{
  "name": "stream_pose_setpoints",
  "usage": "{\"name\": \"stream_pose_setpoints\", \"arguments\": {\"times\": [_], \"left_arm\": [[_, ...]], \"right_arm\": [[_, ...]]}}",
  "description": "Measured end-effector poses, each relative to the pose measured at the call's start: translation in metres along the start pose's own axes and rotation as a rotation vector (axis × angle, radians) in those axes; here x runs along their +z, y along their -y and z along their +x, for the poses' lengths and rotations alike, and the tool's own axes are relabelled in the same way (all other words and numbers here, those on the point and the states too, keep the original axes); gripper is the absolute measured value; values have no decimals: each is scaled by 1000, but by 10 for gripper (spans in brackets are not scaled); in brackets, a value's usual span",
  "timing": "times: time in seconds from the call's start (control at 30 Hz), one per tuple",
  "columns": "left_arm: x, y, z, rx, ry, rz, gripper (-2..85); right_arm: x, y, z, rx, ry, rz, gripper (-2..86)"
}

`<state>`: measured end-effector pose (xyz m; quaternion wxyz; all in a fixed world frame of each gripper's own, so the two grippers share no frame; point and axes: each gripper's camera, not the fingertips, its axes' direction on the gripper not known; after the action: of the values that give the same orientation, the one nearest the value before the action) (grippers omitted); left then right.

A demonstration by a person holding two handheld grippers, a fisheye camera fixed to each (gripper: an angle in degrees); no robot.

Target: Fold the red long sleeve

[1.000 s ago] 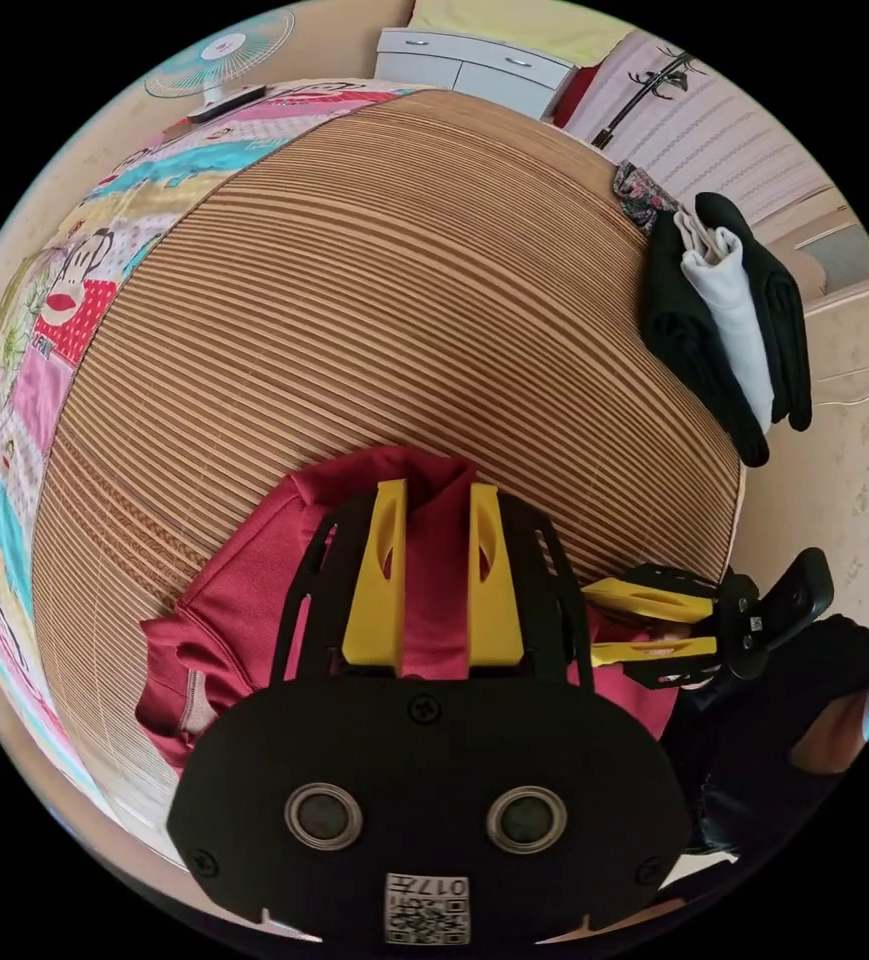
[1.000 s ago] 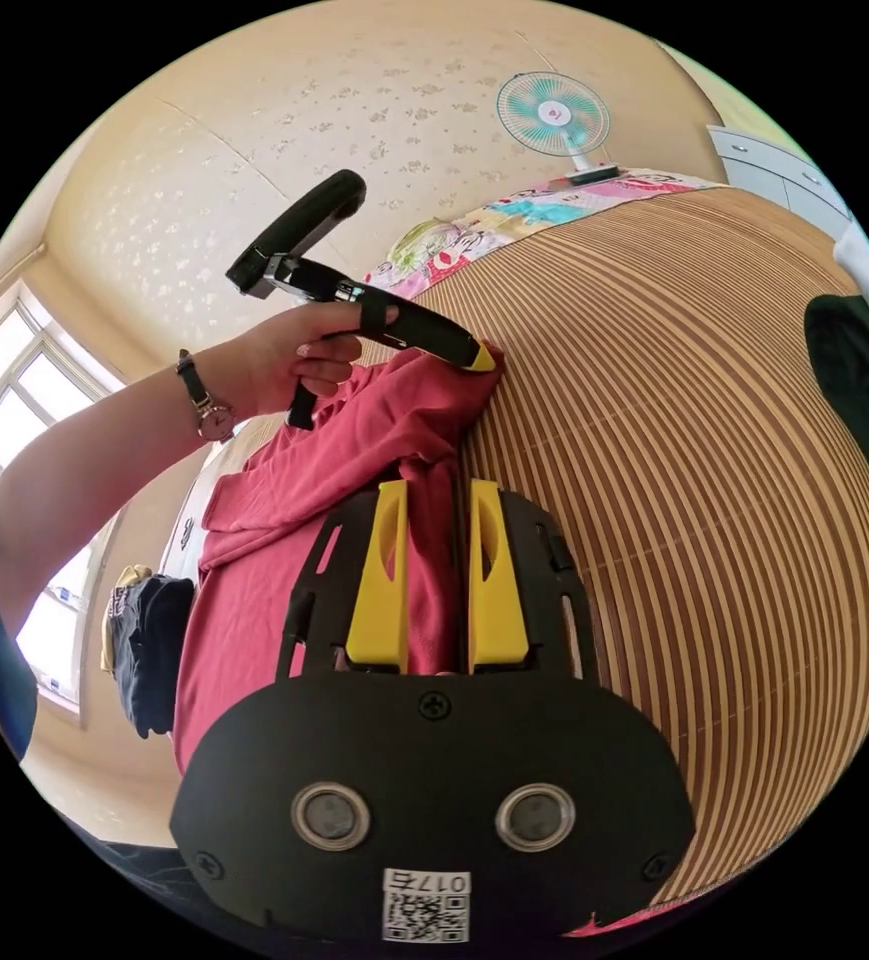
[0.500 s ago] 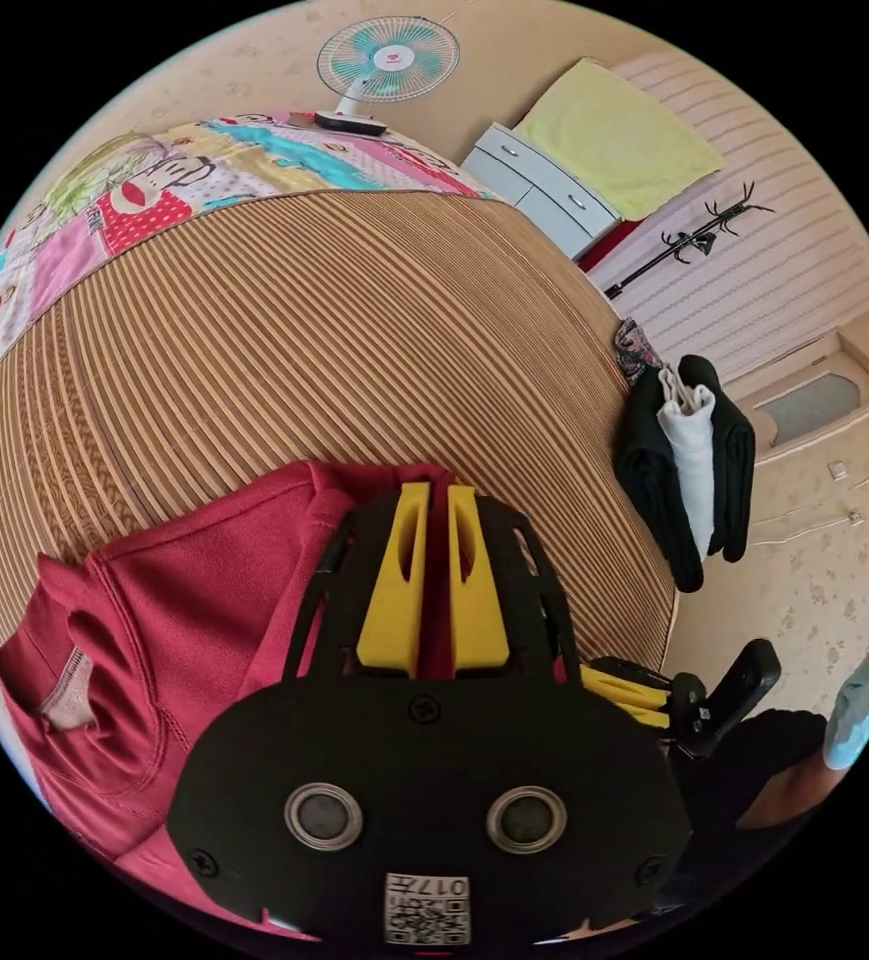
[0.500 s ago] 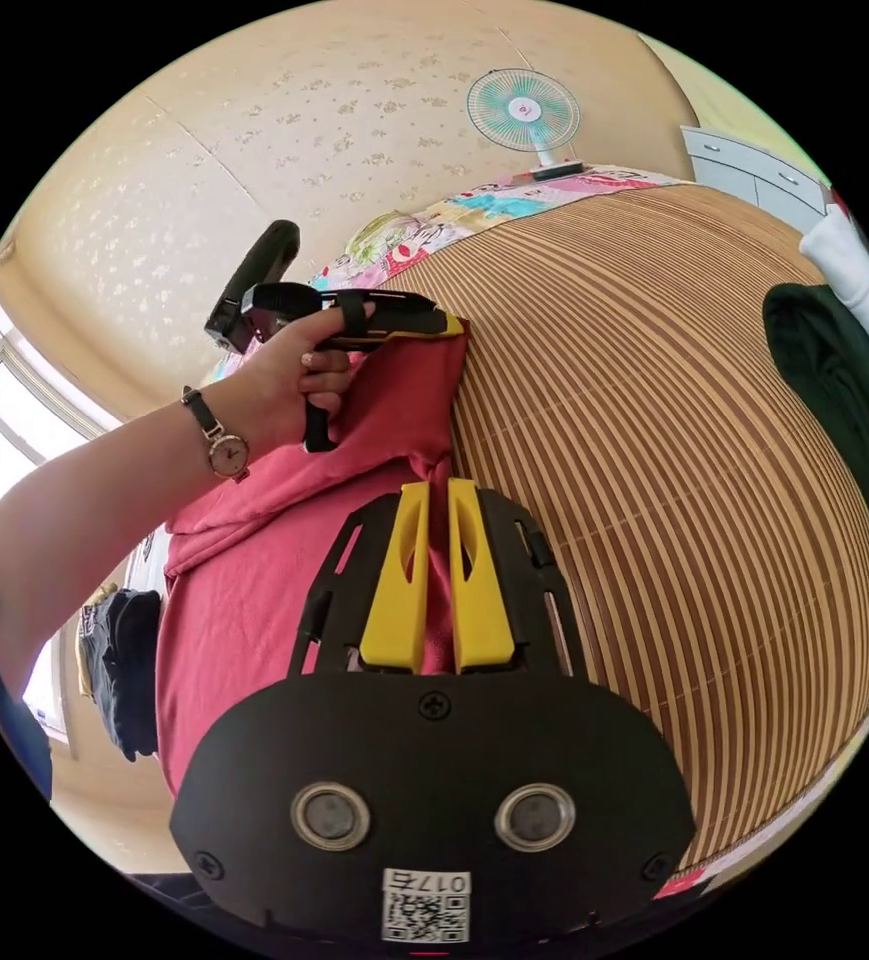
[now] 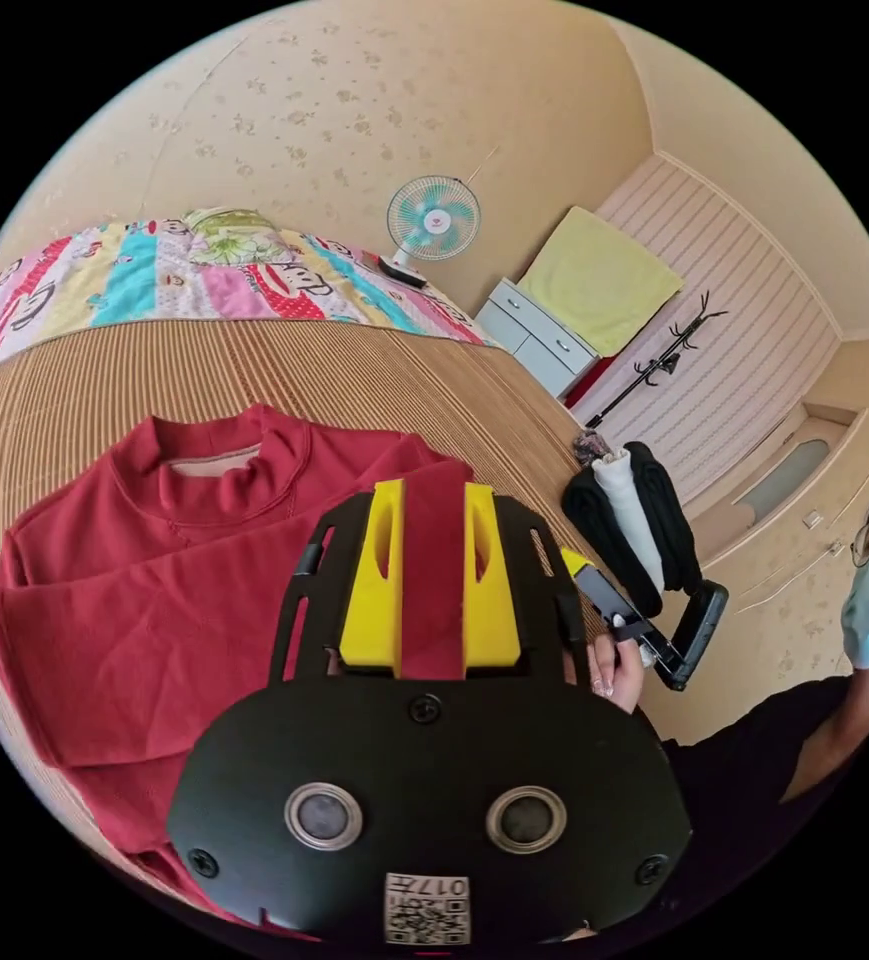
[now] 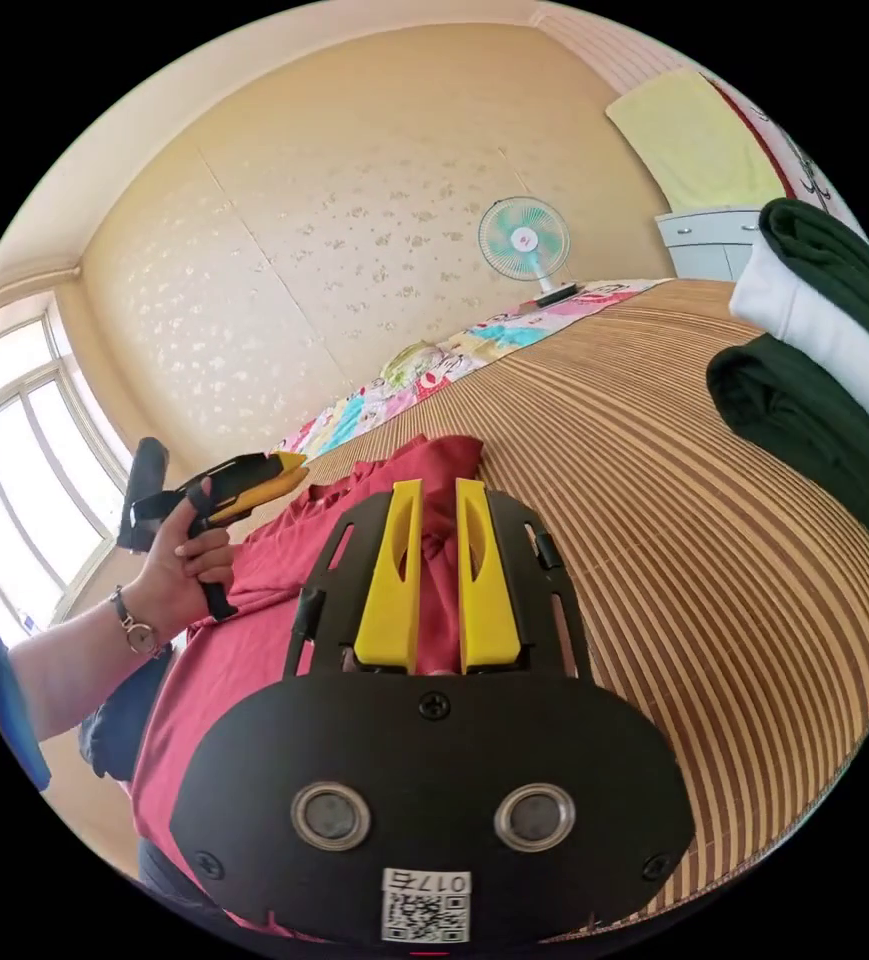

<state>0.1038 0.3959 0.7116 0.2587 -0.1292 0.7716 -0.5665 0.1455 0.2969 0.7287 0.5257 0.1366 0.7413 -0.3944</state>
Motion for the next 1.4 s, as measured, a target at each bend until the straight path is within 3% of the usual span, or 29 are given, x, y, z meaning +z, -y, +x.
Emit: {"name": "stream_pose_setpoints", "arguments": {"times": [0.07,0.2,0.37,0.6,0.67,0.77,1.03,1.23,1.3,1.4], "left_arm": [[-32,-34,4,9,160,3,94],[-94,-130,16,-127,496,18,80],[-155,-222,29,-317,521,20,81],[-210,-300,37,-431,496,-16,91],[-219,-318,39,-456,481,-7,95],[-230,-343,42,-465,462,-20,97],[-259,-381,56,-352,383,-18,100],[-263,-386,47,-243,356,-188,106],[-270,-390,34,-265,245,-172,106],[-274,-391,22,-286,268,-205,106]], "right_arm": [[25,8,-15,-83,47,-121,80],[39,9,-40,-170,-22,-135,70],[75,23,-51,-158,-118,-260,18],[115,59,-52,-139,-116,-531,19],[86,71,-65,-192,-111,-557,32],[18,59,-75,-241,-160,-449,60],[-86,-29,-19,-137,-169,-562,88],[-98,-52,46,71,130,-739,100],[-93,-54,57,78,113,-789,97],[-95,-52,68,55,100,-745,91]]}}
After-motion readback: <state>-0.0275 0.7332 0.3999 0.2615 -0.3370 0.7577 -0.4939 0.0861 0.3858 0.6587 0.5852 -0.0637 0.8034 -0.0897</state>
